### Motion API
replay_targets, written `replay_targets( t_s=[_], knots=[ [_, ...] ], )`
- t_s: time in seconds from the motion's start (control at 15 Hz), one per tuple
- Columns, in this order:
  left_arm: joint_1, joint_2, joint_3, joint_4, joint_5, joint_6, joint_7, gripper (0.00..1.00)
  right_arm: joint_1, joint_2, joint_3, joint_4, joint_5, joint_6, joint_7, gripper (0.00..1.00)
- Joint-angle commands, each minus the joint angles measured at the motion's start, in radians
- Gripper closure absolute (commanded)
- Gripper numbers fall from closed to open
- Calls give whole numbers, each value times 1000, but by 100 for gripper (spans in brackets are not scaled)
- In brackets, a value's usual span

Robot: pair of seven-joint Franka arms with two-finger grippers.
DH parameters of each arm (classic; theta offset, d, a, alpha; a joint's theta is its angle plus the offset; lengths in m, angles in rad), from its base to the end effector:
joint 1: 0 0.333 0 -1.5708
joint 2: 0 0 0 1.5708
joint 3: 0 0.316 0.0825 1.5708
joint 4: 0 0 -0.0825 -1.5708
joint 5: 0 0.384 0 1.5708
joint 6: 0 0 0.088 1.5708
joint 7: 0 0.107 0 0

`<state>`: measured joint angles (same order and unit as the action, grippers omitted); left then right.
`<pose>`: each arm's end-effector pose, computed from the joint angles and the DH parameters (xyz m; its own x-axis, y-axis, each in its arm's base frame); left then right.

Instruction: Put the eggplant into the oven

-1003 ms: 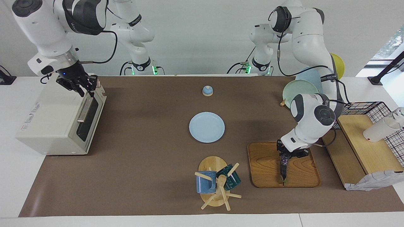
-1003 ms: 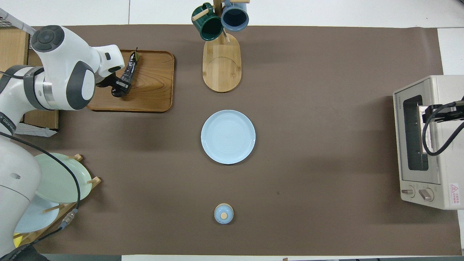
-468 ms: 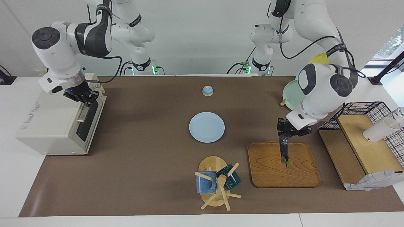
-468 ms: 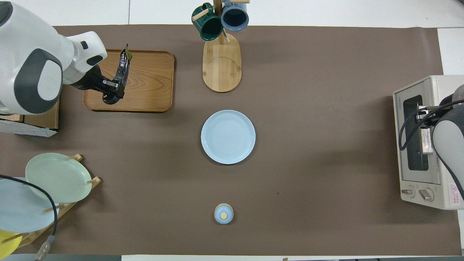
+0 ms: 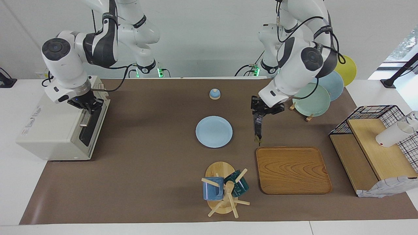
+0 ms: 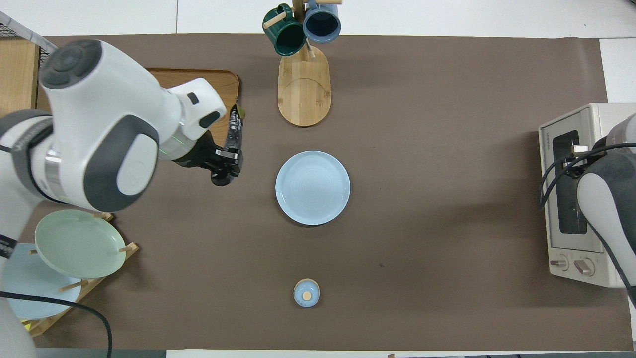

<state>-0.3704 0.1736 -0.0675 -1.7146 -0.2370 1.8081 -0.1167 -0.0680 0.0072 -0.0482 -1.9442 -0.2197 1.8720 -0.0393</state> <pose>0.5417 -0.2727 0.4775 0.9580 -0.2634 -0.1132 -0.2339 -0.9464 0.2227 0.5462 -0.0804 0.4704 0.9955 -0.0126 -0.0938 0.0064 -0.9800 0.1991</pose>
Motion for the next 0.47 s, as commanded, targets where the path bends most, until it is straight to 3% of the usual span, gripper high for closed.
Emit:
replay_targets(
  t_s=[0.0,0.2,0.4],
  knots=[
    [-132,-63,18,-178,-27,184,-98,100,-7,-21,7,-35,-41,29,9,100],
    [-241,-33,20,-269,-31,348,-167,100,-6,-21,7,-32,-73,15,6,100],
    [-281,35,20,-269,-31,442,-205,100,-7,-21,7,-33,-73,16,3,100]
  ],
)
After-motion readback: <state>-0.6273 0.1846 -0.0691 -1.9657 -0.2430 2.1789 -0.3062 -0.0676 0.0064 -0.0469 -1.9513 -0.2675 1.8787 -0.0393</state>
